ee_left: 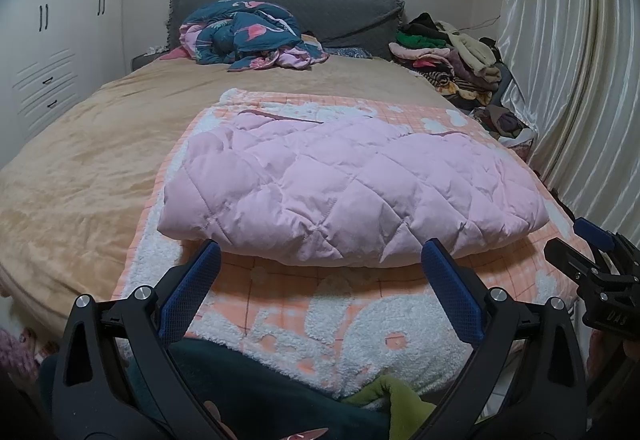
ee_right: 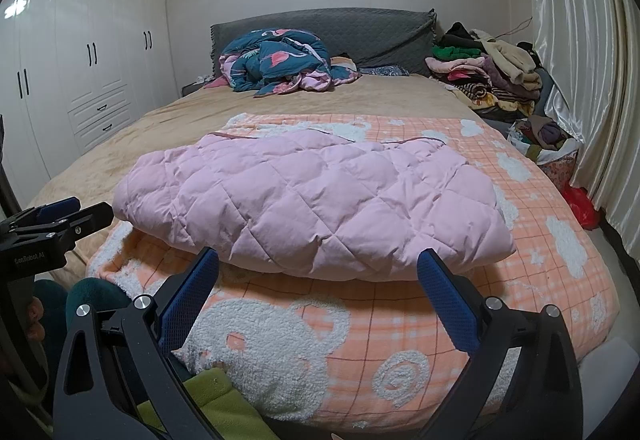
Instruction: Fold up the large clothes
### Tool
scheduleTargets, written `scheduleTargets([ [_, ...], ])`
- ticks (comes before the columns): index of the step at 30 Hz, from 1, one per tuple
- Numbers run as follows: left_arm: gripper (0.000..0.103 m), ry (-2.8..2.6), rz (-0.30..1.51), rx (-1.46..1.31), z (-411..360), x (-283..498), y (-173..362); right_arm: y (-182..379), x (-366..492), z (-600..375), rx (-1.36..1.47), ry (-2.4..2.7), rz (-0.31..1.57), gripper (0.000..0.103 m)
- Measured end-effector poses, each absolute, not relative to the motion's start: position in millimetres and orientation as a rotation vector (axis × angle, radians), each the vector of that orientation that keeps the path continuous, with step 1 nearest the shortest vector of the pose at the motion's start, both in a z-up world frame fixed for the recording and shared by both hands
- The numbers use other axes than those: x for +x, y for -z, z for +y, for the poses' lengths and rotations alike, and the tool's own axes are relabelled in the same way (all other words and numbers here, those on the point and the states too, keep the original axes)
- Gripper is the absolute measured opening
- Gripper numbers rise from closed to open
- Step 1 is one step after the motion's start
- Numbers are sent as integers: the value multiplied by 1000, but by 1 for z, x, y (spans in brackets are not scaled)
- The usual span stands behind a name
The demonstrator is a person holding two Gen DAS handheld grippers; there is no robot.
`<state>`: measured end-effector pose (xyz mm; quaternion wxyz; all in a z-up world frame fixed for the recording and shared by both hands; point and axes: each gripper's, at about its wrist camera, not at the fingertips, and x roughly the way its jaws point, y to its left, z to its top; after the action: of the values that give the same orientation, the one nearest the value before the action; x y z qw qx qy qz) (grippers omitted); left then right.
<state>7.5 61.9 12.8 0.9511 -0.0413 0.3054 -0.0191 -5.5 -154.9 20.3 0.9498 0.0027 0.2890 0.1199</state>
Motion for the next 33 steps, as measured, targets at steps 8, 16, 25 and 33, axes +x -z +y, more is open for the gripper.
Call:
scheduleTargets([
  [8,94,29,619,-90,64,7,-15,-21,-6,-154,5,-246,586,99],
  [16,94,22,617,-87,64,6,-15,-20,-6,-154,5,-245,587,99],
  [25,94,16,619,-82,63,6,-15,-20,-6,-153,1,-247,590,99],
  [33,94,25,613,-91,64,6,-15,-20,-6,-152,0,-245,590,99],
])
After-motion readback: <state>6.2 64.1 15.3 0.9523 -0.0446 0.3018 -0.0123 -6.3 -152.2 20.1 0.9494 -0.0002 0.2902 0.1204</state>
